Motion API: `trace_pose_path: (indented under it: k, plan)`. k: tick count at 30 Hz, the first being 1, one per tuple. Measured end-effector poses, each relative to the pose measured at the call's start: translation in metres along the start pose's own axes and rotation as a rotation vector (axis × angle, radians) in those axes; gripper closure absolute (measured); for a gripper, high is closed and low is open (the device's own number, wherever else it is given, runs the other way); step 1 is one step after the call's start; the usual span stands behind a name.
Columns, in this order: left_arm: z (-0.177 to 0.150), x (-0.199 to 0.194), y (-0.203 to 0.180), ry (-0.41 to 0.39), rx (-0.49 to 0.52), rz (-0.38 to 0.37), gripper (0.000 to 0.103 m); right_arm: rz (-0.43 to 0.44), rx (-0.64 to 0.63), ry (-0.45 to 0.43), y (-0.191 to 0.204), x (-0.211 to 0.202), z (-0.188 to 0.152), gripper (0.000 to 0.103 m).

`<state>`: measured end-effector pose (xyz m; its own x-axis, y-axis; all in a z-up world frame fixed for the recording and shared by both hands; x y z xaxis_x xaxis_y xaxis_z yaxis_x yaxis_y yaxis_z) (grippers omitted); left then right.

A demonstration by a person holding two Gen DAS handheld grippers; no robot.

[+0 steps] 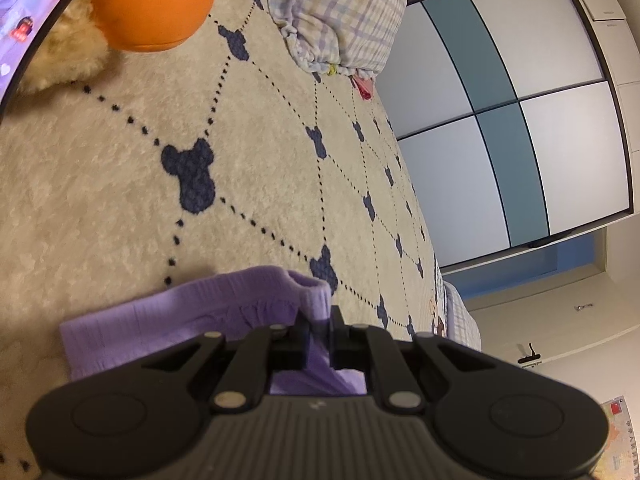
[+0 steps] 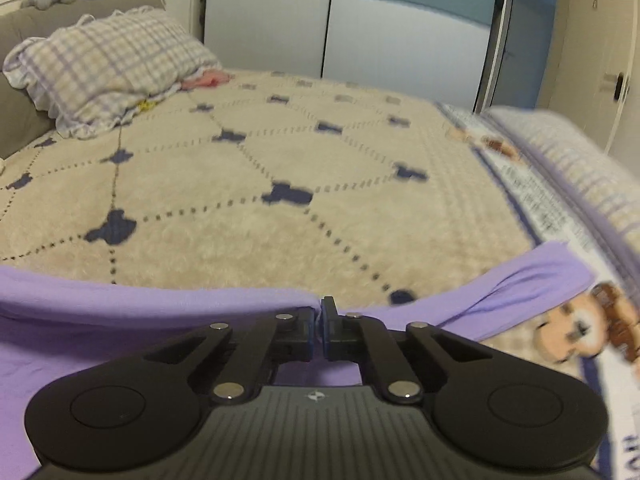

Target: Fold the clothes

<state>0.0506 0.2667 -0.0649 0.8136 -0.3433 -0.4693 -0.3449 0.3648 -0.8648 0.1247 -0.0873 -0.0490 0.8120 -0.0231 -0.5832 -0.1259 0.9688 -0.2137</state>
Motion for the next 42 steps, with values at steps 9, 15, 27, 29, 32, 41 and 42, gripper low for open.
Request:
trace_pose_path:
  k: [9, 15, 27, 29, 32, 41, 42]
  plan:
    - [-0.002, -0.010, 0.011, 0.051, 0.026, 0.014, 0.095, -0.036, -0.231, 0.016, 0.011, -0.061, -0.001, 0.099]
    - [-0.008, -0.022, 0.018, 0.112, 0.101, 0.019, 0.094, -0.031, -0.307, 0.018, 0.013, -0.088, -0.016, 0.099]
    - [-0.002, -0.044, 0.049, 0.145, 0.200, 0.061, 0.094, -0.062, -0.601, 0.001, 0.057, -0.125, -0.068, 0.099]
    - [-0.002, -0.046, 0.053, 0.147, 0.205, 0.074, 0.094, -0.075, -0.666, -0.004, 0.065, -0.128, -0.075, 0.099]
    - [-0.001, -0.048, 0.057, 0.145, 0.212, 0.084, 0.094, -0.103, -0.742, -0.025, 0.076, -0.130, -0.077, 0.099]
    - [0.004, -0.048, 0.064, 0.148, 0.248, 0.132, 0.094, -0.108, -1.036, 0.002, 0.101, -0.138, -0.102, 0.099]
    - [0.004, -0.048, 0.063, 0.144, 0.251, 0.129, 0.094, -0.107, -1.059, 0.008, 0.102, -0.138, -0.105, 0.099]
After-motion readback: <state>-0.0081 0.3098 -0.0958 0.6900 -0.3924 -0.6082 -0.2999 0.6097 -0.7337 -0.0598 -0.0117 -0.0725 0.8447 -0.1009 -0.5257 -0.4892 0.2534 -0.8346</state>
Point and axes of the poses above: each gripper's, at about its wrist camera, not at the fingertips, and x roughly the way its jaws point, y to its left, z to its top, the point moved 5 cm from there along x, roughly the way its jaws point, and after that the axes turned 5 degrees about -x, right-handed, at the moved point
